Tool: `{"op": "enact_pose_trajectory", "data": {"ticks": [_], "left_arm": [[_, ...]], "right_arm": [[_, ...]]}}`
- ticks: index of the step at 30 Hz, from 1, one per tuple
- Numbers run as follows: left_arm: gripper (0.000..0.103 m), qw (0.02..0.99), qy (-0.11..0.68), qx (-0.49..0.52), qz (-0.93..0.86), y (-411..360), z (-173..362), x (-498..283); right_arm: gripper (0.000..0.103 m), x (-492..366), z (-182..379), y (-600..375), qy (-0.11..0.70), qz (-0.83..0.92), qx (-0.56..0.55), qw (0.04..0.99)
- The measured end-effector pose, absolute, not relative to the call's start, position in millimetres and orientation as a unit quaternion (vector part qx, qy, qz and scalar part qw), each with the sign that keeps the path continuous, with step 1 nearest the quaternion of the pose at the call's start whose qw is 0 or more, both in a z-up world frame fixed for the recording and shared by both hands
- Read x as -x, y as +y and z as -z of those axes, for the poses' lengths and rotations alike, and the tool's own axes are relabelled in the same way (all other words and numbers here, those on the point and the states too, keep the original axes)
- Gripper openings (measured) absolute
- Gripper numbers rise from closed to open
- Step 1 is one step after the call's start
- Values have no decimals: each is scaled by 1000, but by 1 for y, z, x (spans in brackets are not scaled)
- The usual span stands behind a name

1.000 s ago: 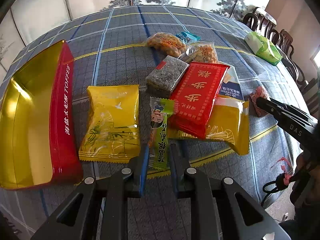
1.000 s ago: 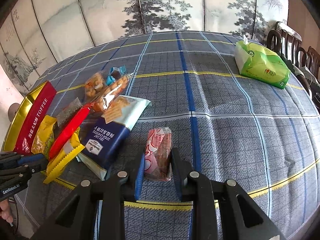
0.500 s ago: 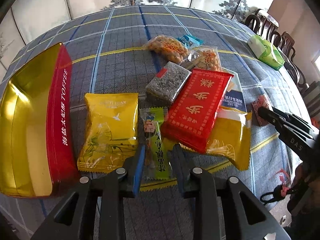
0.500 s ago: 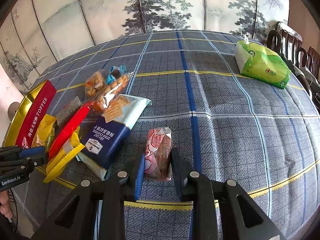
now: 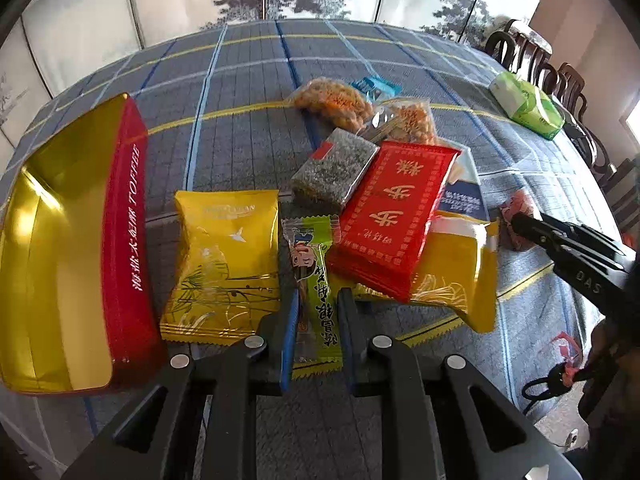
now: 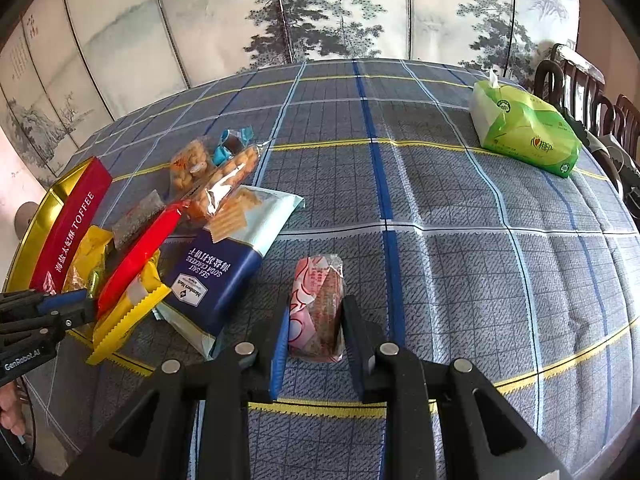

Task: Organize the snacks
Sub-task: 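Grasp the green stick snack with the left gripper while the right grasps the pink pastry, then carry the green stick snack and pink pastry over the gold tin tray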

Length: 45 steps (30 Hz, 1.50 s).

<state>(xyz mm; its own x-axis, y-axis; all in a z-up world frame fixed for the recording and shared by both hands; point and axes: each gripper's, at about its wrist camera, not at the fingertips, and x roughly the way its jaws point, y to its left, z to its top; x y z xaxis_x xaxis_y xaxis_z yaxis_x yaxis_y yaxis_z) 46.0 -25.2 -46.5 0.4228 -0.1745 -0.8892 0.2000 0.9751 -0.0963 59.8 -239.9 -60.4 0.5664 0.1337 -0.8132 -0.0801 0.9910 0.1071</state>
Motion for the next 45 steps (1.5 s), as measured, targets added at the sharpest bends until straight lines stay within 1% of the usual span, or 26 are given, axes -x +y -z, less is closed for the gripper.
{"op": "enact_pose_trajectory", "data": {"ticks": [15, 23, 27, 33, 39, 45], "left_arm": [[16, 865, 492, 2, 99, 3, 2, -27], [16, 880, 473, 10, 53, 44, -15, -33], [16, 879, 476, 18, 18, 74, -11, -37], [16, 866, 499, 24, -29, 116, 10, -42], [16, 854, 518, 19, -43, 137, 31, -39], [17, 847, 529, 18, -49, 147, 40, -39]], "right_arm": [[25, -60, 60, -234, 469, -55, -11, 881], [25, -60, 60, -233, 471, -51, -7, 881], [25, -61, 60, -231, 471, -47, -4, 881], [24, -60, 58, -232, 468, -38, -4, 883], [23, -59, 50, -232, 460, -23, 1, 888], [23, -59, 31, -230, 443, -16, -3, 896]]}}
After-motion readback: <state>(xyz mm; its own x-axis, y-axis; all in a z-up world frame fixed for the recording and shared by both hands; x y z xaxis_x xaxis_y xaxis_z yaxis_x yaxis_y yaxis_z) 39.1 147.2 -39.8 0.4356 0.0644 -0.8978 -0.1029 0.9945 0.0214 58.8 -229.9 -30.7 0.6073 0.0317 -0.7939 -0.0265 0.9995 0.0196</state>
